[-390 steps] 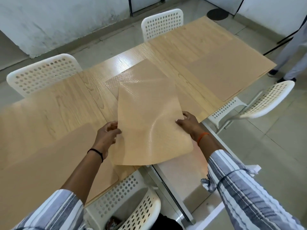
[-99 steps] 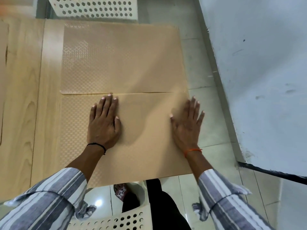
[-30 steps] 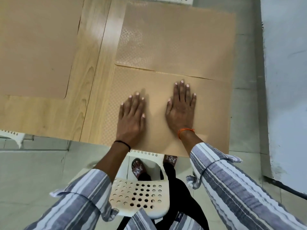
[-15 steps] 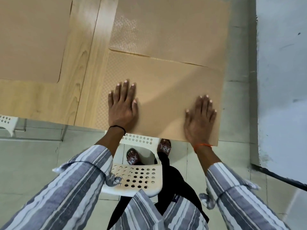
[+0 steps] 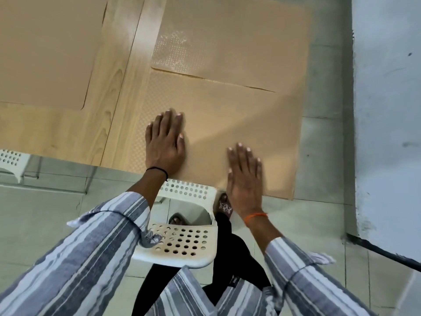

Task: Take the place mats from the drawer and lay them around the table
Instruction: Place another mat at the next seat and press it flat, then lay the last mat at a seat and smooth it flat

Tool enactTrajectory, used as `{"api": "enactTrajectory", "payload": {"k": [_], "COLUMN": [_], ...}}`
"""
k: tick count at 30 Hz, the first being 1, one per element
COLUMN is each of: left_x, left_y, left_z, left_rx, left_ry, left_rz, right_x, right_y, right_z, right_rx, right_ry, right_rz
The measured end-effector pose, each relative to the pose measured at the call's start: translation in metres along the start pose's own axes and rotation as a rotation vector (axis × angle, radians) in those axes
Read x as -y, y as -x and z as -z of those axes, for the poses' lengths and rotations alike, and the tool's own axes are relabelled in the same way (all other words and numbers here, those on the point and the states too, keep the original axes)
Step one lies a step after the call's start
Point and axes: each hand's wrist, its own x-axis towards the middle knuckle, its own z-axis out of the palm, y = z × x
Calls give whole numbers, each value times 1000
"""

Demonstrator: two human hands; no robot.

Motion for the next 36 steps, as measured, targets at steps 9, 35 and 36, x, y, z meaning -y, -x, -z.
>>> {"api": "enactTrajectory", "payload": {"k": [9, 35, 36], "left_x": [17, 409, 412], "left_y": [6, 98, 92], "left_z": [31, 251, 251], "left_rx": [60, -79, -69], "left_ry": [245, 820, 813], "left_rz": [-47, 139, 135], "right_x": [43, 496, 496], "right_y": [-9, -38, -45], "right_z": [37, 53, 52], "right_rx": [-65, 75, 72], "right_ry": [-236, -770, -777], "right_rz": [-186, 39, 20]}}
